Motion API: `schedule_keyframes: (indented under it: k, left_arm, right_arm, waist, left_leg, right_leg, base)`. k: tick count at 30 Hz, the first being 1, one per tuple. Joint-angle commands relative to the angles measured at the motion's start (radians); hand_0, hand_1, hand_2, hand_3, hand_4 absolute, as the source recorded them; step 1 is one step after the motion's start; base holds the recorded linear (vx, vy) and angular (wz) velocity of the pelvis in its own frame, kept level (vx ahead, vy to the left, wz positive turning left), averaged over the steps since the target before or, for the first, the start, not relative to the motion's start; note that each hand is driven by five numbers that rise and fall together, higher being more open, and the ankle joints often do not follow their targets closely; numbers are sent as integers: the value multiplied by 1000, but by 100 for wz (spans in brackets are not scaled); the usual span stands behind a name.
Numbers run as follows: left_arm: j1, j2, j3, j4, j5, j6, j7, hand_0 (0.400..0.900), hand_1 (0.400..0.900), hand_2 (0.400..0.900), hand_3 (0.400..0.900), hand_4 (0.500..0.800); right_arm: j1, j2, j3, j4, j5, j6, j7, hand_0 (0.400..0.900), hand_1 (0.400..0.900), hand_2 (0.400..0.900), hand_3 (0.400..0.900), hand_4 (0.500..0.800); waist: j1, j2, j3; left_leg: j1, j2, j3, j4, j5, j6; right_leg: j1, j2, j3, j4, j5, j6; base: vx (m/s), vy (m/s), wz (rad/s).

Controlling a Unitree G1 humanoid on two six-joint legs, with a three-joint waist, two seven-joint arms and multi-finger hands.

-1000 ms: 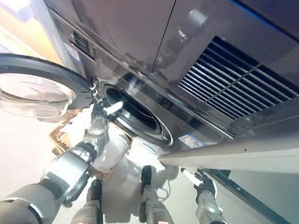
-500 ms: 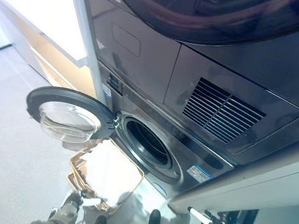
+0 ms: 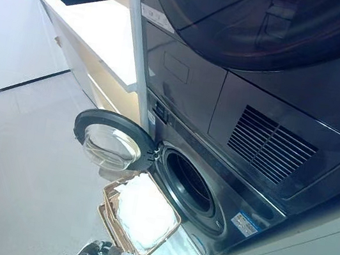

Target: Put the clothes in the basket into the washing machine.

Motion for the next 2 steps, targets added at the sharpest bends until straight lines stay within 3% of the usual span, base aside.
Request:
schedule_keyframes:
  k: [1, 2]
  left_arm:
    - [-66, 45, 27, 36, 37, -38, 13, 900, 900, 900, 900, 800]
    - [-66, 45, 27, 36, 37, -38, 13, 900, 900, 900, 900, 800]
  right_arm:
    - [-36, 9, 11, 25, -31, -20, 0, 900, 900, 900, 900, 800]
    - [-36, 9, 11, 25, -31, -19, 0, 900, 900, 900, 900, 800]
  waist:
    - [14, -63, -18]
    - [14, -63, -18]
  left_leg:
    - [-33, -96, 27, -8, 3, 40]
    - [-32, -96, 27, -8, 3, 40]
  right_leg:
    - [-8, -6, 24, 66, -33, 28]
    - [-7, -6, 24, 66, -33, 28]
  base:
    - [0, 0, 0]
    - [0, 0, 0]
